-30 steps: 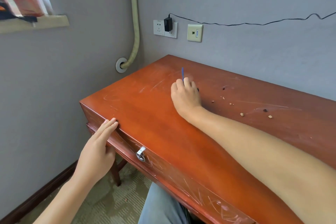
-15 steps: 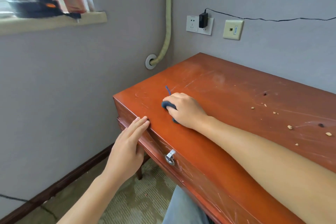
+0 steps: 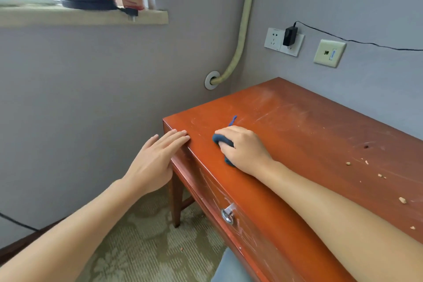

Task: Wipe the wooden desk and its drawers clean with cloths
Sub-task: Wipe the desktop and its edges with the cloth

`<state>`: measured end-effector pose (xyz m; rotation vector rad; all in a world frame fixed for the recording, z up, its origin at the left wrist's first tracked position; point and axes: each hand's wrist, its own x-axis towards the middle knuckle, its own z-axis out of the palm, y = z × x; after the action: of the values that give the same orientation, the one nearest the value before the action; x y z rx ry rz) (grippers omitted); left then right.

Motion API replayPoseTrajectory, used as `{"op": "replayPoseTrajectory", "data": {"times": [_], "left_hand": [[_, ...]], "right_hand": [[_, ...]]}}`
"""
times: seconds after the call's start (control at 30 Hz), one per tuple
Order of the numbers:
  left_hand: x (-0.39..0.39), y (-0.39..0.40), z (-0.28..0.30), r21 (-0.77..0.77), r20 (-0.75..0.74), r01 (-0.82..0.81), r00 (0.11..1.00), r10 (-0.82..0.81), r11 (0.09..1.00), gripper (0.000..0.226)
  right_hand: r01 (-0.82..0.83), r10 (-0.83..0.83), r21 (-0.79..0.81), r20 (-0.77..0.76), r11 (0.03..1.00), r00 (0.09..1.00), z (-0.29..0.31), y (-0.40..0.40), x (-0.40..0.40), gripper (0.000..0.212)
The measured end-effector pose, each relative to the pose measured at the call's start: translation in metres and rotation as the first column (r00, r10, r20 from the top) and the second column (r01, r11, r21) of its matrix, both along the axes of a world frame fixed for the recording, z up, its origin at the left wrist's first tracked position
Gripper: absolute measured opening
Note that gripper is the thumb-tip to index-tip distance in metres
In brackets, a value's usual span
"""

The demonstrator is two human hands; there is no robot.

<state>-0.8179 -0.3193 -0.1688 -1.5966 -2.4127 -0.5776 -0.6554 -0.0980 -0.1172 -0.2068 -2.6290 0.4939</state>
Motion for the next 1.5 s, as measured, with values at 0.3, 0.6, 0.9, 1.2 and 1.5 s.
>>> {"op": "replayPoseTrajectory", "data": {"times": [0.3,0.6,0.9,1.2,1.5], "left_hand": [[-0.055,0.048,0.039,-0.129,0.178,-0.069,0.98,0.091,0.989,0.062],[-0.073,0.071,0.03,-0.171,0.28,-0.072,0.953,0.118,0.983,0.051],[-0.084,0.07,0.055,-0.109,0.536,-0.075,0.835,0.123,0.991,0.074],[-0.07,0.069,0.073,-0.249,0.397,-0.083,0.9,0.179,0.965,0.051],[-0.069,0.074,0.069,-0.269,0.269,-0.083,0.95,0.158,0.96,0.054]], "right_hand": [[-0.17,0.17,0.053,0.012,0.984,0.985,-0.005,-0.041,-0.02,0.03],[0.147,-0.149,0.056,0.036,0.988,0.988,0.003,0.02,-0.088,0.022],[-0.29,0.286,0.036,0.08,0.956,0.955,-0.001,-0.015,-0.046,0.04],[0.31,-0.315,0.068,0.098,0.948,0.944,0.006,0.059,-0.133,0.026],[-0.13,0.13,-0.004,0.114,0.991,0.985,0.001,-0.025,-0.057,0.044]]}}
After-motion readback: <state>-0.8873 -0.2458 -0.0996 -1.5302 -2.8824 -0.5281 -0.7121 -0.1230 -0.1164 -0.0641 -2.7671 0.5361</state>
